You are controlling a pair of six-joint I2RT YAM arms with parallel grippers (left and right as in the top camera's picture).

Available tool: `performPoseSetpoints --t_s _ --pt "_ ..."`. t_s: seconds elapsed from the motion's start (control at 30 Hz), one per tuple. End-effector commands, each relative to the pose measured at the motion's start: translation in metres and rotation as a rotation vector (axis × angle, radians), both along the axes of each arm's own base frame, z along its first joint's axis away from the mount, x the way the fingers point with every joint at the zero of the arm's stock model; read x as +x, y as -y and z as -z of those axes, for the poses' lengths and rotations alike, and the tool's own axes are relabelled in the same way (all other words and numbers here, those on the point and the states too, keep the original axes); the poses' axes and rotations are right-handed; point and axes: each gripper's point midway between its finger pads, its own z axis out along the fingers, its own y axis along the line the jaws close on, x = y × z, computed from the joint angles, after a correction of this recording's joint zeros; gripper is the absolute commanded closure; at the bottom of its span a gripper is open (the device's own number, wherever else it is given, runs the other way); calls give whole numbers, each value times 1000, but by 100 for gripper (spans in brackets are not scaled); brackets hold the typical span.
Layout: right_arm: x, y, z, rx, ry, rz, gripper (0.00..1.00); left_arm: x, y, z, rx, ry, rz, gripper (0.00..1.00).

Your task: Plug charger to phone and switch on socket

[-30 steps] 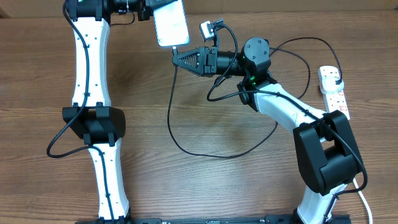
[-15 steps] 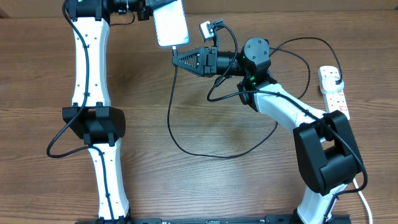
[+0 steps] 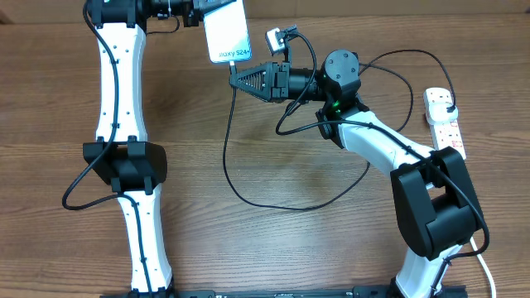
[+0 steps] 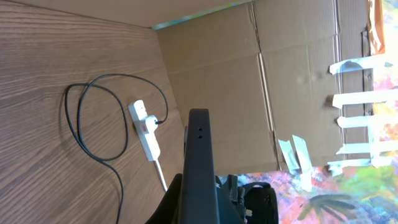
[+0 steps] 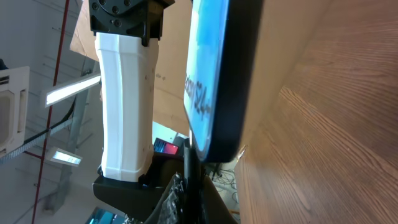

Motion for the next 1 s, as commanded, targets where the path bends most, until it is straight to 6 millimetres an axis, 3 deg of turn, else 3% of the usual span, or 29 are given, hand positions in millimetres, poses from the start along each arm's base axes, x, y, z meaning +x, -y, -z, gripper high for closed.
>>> performPoseSetpoints --t_s 0.0,0.97 --pt "3 3 -6 7 18 9 96 -10 -1 -15 -38 32 46 96" --pt "7 3 -7 12 14 29 96 -11 3 -15 -42 1 50 96"
